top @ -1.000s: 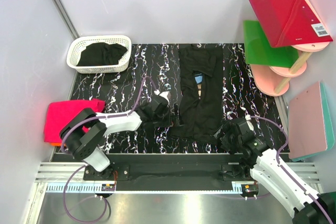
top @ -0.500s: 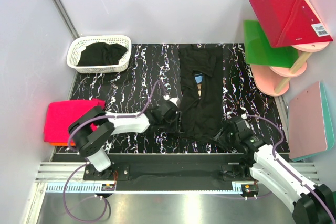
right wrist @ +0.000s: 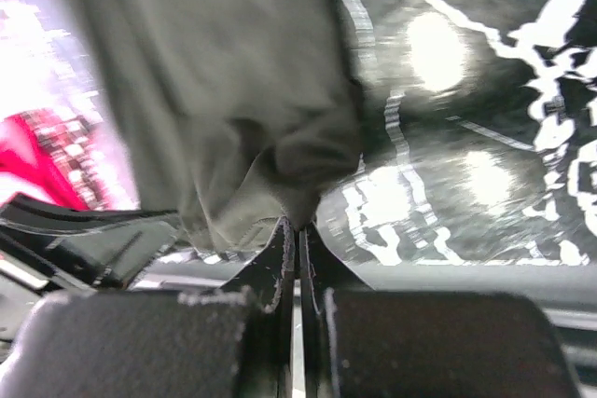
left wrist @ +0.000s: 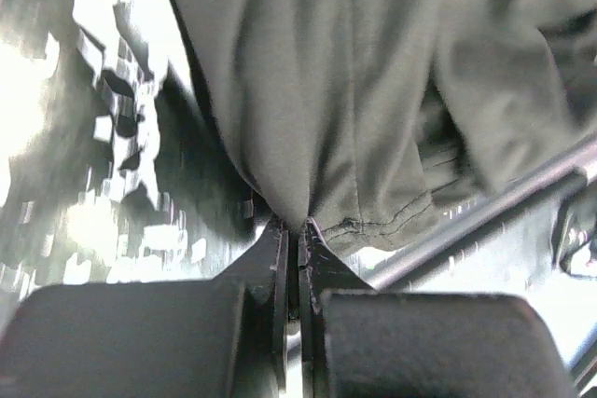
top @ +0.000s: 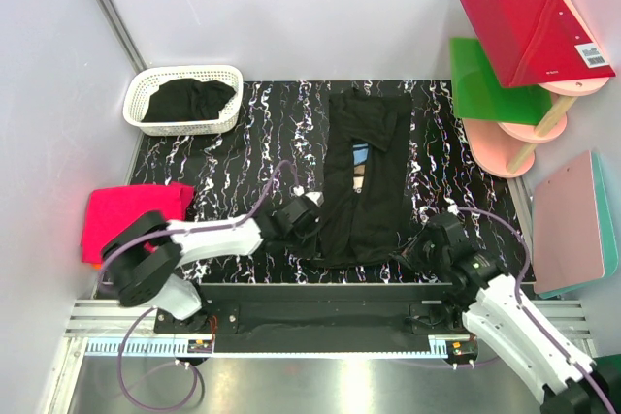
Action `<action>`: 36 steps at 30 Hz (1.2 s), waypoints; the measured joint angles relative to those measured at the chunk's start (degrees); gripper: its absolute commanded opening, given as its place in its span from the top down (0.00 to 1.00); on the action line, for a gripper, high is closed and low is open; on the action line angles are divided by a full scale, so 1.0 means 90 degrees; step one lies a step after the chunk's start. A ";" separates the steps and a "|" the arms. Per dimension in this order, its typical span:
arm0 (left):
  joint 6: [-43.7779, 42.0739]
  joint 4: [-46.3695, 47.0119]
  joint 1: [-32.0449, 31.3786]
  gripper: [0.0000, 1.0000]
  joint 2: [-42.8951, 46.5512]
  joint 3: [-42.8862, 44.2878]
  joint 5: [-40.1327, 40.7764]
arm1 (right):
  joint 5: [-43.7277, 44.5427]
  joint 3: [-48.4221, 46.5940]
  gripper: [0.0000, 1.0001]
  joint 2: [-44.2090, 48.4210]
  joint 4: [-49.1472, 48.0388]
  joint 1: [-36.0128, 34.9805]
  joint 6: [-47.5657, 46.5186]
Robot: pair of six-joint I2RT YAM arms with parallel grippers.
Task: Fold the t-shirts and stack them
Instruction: Grab the bottom of the folded rectangular tshirt with both arms, then fold the folded rectangular tshirt in 1/3 of the way
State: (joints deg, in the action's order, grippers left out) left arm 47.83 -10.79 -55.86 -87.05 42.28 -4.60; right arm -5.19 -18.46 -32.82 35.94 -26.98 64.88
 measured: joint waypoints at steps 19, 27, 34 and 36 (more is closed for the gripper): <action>-0.1212 -0.1319 0.0563 1.00 -0.0631 0.2761 0.0986 | 0.1316 -0.2429 1.00 -0.2725 -0.1251 0.0000 -0.2159; -0.1824 -0.1530 0.1593 0.99 -0.1962 0.4260 0.0848 | 0.2212 -0.4235 1.00 -0.4923 -0.2038 0.0104 -0.3247; -0.2256 -0.1705 0.2074 0.94 -0.2956 0.5773 0.0471 | 0.2756 -0.4971 1.00 -0.5991 -0.2225 0.0406 -0.3429; -0.2341 -0.1773 0.2161 0.93 -0.3264 0.6205 0.0345 | 0.2849 -0.5015 1.00 -0.6220 -0.2256 0.0476 -0.3419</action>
State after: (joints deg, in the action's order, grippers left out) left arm 26.76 -26.74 -36.40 -116.42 98.13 -1.50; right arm 20.45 -63.59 -88.79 15.64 -22.70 34.11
